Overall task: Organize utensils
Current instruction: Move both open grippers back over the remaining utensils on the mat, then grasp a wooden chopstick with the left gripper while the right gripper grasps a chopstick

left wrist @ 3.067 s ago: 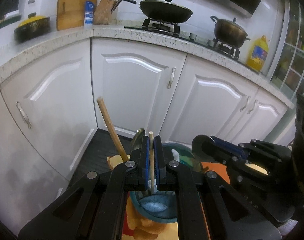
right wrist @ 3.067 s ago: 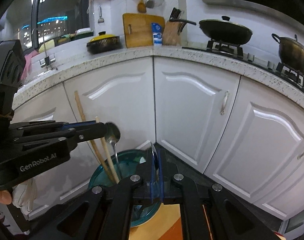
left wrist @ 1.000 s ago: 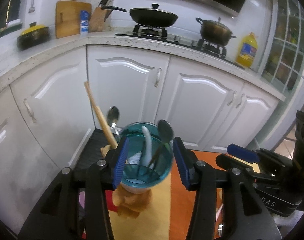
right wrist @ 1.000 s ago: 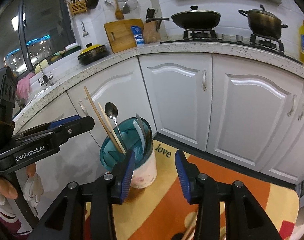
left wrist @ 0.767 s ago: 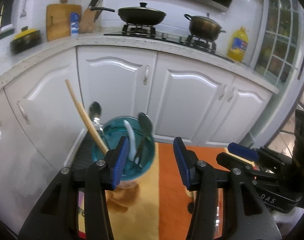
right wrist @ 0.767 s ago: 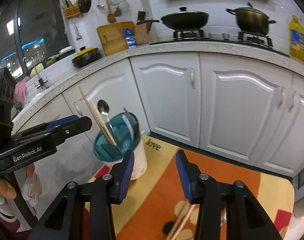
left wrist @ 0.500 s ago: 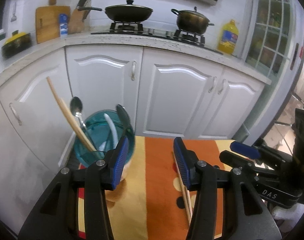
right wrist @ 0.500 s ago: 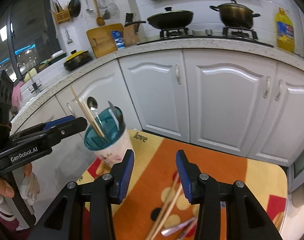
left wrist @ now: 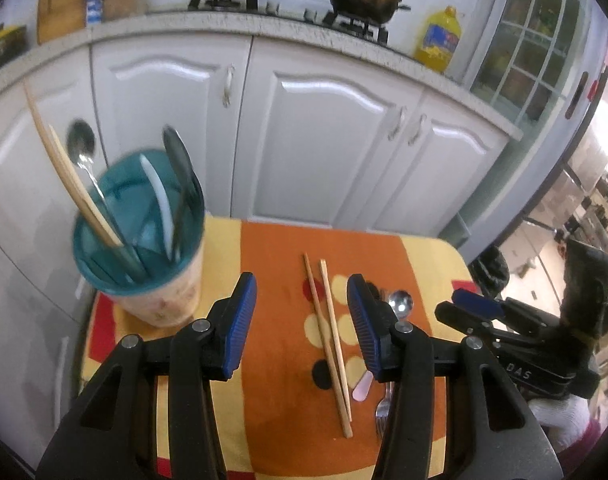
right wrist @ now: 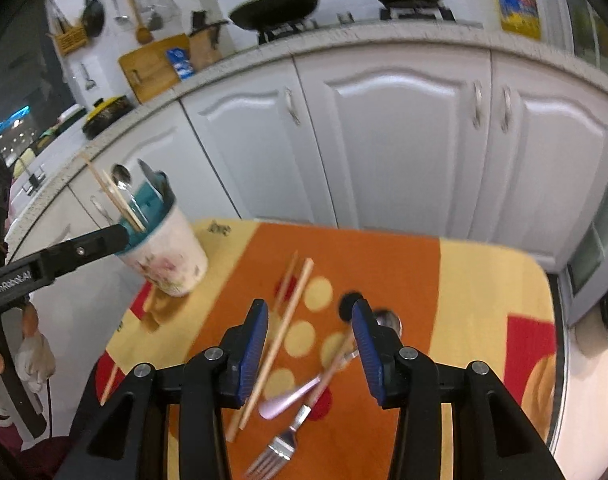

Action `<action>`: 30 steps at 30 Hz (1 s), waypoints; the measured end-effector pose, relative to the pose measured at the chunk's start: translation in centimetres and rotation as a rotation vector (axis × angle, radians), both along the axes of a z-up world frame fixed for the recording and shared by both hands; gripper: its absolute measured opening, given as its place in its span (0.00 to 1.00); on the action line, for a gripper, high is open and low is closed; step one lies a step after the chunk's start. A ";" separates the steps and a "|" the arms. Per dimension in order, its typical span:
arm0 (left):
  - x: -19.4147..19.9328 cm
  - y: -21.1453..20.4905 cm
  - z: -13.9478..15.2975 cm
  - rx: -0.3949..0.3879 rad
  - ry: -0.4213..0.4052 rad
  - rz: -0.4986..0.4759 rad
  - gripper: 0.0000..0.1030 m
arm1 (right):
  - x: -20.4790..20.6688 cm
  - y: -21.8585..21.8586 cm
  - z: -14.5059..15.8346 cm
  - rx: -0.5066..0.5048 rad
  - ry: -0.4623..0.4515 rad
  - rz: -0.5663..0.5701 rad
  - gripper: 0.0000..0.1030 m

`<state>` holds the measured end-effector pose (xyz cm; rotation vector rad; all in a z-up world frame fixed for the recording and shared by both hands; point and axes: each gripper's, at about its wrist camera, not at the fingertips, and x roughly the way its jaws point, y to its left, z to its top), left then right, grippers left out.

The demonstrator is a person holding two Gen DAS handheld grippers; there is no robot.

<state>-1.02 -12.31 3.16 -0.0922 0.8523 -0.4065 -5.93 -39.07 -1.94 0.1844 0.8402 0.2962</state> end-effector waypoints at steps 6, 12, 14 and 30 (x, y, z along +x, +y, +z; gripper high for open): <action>0.9 -1.2 -2.4 0.027 0.058 -0.024 0.45 | 1.2 -0.6 -3.6 0.020 0.091 0.002 0.31; 2.1 -2.2 -4.4 0.050 0.104 -0.034 0.45 | 3.0 -0.2 -6.5 -0.005 0.162 0.008 0.26; 2.6 -2.5 -4.9 0.057 0.113 -0.036 0.45 | 3.6 -0.2 -7.0 -0.020 0.178 0.000 0.26; 6.7 -6.0 -9.1 0.110 0.178 -0.052 0.45 | 3.4 -1.2 -7.1 0.066 0.183 0.043 0.13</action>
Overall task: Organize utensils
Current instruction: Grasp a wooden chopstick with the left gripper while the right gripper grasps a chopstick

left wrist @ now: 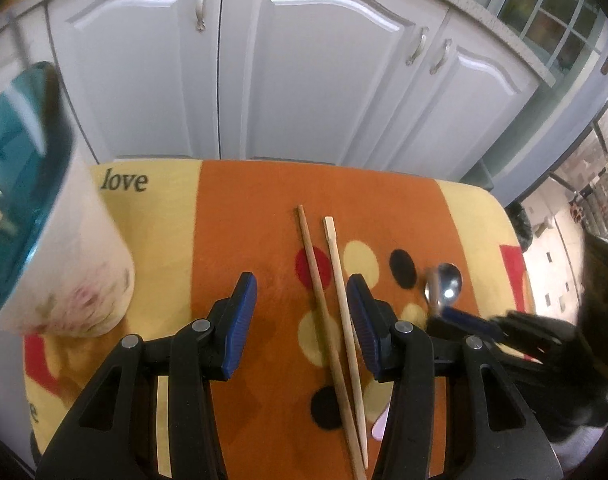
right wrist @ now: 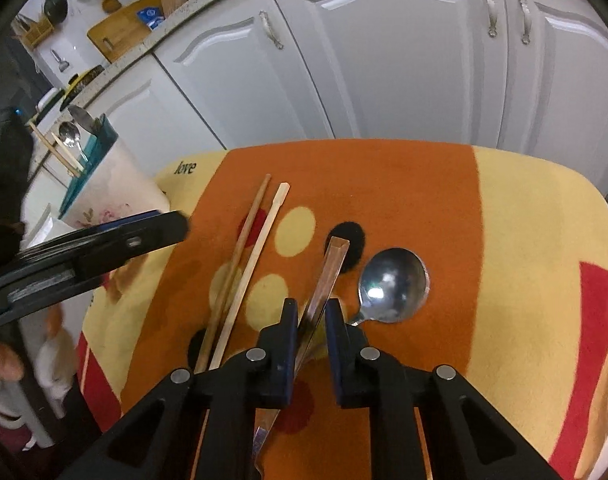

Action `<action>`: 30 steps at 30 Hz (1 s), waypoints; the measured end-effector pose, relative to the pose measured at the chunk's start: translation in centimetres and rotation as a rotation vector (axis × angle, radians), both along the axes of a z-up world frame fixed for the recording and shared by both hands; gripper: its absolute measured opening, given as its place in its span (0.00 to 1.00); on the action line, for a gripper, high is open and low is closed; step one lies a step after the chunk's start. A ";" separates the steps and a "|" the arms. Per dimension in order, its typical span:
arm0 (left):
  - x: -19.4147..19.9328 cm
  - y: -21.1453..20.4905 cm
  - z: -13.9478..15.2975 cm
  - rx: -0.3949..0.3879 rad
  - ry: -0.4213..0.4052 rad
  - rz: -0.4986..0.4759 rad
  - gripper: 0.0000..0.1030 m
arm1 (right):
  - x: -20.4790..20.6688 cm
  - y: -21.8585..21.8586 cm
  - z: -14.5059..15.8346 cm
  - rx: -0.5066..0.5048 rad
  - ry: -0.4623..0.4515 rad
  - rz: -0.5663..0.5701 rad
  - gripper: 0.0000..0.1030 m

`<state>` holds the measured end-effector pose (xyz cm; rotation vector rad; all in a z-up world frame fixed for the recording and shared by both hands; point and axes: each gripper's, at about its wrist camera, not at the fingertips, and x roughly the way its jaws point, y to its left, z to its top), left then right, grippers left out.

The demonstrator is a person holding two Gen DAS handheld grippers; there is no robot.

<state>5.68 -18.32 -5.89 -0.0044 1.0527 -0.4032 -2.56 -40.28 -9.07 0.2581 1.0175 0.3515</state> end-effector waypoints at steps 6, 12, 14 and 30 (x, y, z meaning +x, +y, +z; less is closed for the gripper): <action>1.8 -1.3 -1.5 0.021 0.027 -0.004 0.44 | -1.2 -1.2 0.7 0.009 -0.012 -0.020 0.13; 3.3 -2.2 -3.3 0.059 0.072 -0.018 0.21 | -1.8 -1.9 0.2 0.008 0.016 -0.033 0.13; 3.3 -2.2 -3.8 0.046 0.093 -0.019 0.17 | -1.9 -2.2 -0.3 -0.001 0.032 -0.044 0.13; 1.0 0.2 -2.8 0.035 0.109 -0.064 0.08 | -0.9 -2.9 -1.4 0.011 0.068 -0.062 0.27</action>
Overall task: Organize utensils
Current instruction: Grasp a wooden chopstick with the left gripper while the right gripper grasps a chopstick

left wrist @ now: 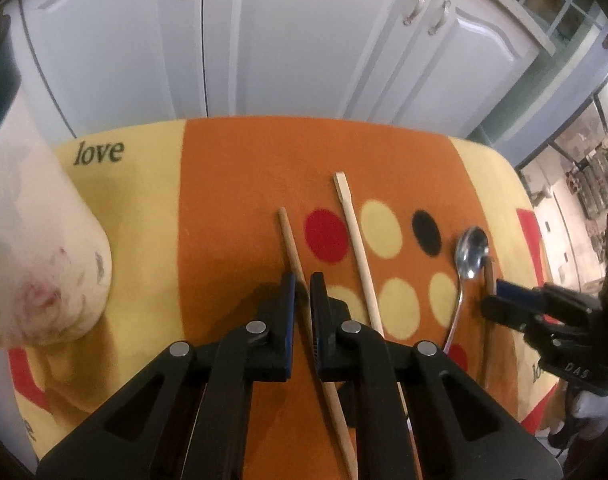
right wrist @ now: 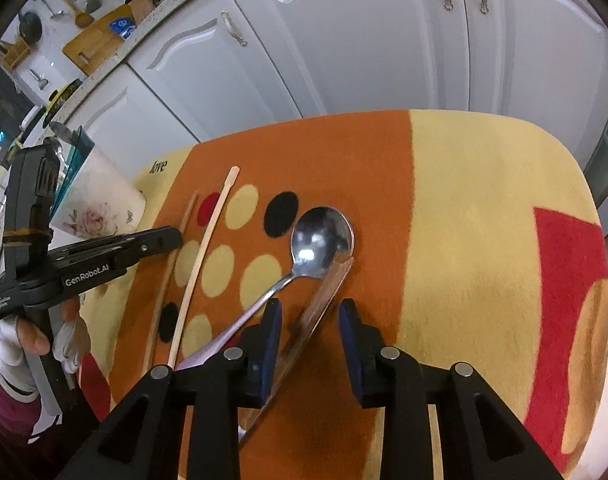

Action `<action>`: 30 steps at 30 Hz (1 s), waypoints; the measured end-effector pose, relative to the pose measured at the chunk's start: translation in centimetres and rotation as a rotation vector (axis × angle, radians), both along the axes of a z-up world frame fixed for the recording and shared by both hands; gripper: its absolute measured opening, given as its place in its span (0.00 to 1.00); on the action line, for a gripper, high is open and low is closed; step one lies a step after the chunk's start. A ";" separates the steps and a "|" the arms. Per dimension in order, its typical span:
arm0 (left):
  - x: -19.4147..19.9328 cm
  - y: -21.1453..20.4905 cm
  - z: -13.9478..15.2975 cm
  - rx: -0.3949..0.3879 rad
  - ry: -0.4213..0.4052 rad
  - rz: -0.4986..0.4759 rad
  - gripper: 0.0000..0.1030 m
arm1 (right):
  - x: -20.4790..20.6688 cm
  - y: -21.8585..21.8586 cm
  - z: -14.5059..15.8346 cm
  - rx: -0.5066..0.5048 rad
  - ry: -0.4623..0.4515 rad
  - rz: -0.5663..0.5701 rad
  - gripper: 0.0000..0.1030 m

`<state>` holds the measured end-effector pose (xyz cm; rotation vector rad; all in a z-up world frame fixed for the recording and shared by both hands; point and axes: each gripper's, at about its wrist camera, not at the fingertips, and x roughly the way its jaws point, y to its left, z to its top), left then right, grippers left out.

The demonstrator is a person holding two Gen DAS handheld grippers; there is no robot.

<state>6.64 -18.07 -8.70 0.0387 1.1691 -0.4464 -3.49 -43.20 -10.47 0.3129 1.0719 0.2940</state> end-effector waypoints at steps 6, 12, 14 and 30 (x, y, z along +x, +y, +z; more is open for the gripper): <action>1.6 -0.2 -0.3 0.020 0.023 0.034 0.29 | 0.7 -0.8 -0.7 0.085 -0.002 -0.028 0.14; 0.8 -0.9 -0.8 0.055 -0.023 -0.010 0.06 | -0.8 -0.8 0.7 0.113 -0.049 -0.017 0.13; 0.5 -0.4 -0.4 0.022 -0.007 -0.003 0.06 | -1.4 -0.8 1.6 0.121 -0.071 -0.017 0.12; -5.1 3.2 8.3 -0.147 -0.145 -0.026 0.04 | -3.4 2.2 5.6 0.084 -0.131 0.074 0.09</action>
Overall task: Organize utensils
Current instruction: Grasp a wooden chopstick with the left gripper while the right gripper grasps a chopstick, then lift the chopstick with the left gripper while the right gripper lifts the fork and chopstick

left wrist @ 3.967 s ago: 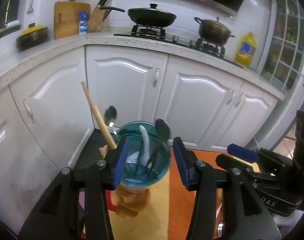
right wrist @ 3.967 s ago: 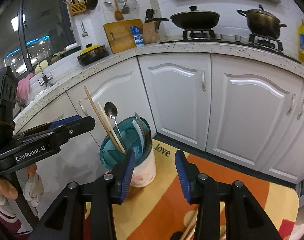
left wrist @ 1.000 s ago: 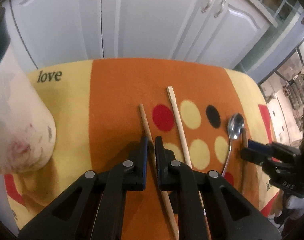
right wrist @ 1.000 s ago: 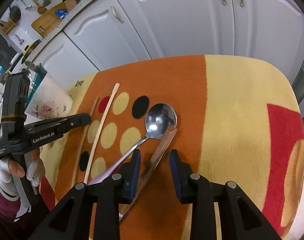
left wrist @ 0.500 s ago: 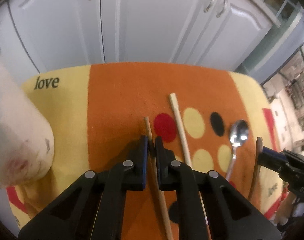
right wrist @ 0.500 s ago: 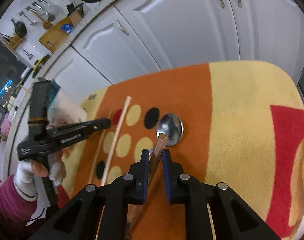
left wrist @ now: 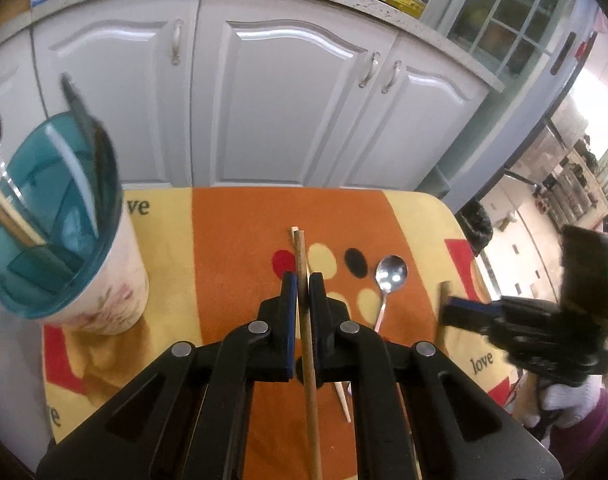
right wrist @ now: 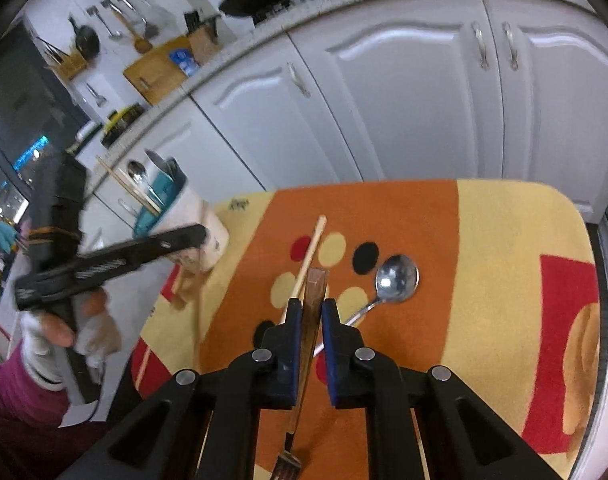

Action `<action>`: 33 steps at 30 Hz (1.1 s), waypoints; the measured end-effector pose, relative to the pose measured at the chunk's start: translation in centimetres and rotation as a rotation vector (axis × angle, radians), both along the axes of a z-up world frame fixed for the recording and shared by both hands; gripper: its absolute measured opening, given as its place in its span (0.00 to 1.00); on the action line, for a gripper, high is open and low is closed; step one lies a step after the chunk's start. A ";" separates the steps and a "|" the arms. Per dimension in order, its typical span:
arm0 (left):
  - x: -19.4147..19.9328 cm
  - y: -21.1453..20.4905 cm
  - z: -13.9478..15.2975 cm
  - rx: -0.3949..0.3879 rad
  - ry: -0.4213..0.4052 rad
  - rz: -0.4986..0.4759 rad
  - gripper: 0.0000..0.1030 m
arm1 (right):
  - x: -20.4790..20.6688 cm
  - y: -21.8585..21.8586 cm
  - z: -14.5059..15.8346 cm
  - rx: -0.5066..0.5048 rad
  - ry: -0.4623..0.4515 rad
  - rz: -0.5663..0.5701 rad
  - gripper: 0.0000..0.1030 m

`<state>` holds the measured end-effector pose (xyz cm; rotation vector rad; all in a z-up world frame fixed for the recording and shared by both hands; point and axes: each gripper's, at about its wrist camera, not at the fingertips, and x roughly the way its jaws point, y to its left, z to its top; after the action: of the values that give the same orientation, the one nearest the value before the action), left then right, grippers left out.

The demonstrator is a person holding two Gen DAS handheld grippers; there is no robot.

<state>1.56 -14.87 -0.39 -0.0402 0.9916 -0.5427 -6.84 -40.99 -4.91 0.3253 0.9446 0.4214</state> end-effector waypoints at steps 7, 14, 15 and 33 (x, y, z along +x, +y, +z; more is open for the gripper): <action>-0.7 1.8 0.3 -0.018 -0.001 0.037 0.05 | 2.6 1.3 -4.8 -0.073 0.146 0.025 0.09; -0.5 2.1 0.0 -0.022 0.008 0.048 0.05 | 3.6 2.7 -5.7 -0.187 0.187 0.059 0.32; -0.5 2.1 0.0 -0.024 0.006 0.048 0.05 | 3.6 3.0 -5.8 -0.195 0.182 0.067 0.35; -3.0 3.2 3.4 -0.067 -0.055 0.024 0.04 | -2.2 2.8 3.2 -0.052 -0.102 0.064 0.09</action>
<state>-1.41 -11.69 3.03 -0.0964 0.9176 -0.5528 -9.06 -38.20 -1.75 0.2245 0.8660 0.4670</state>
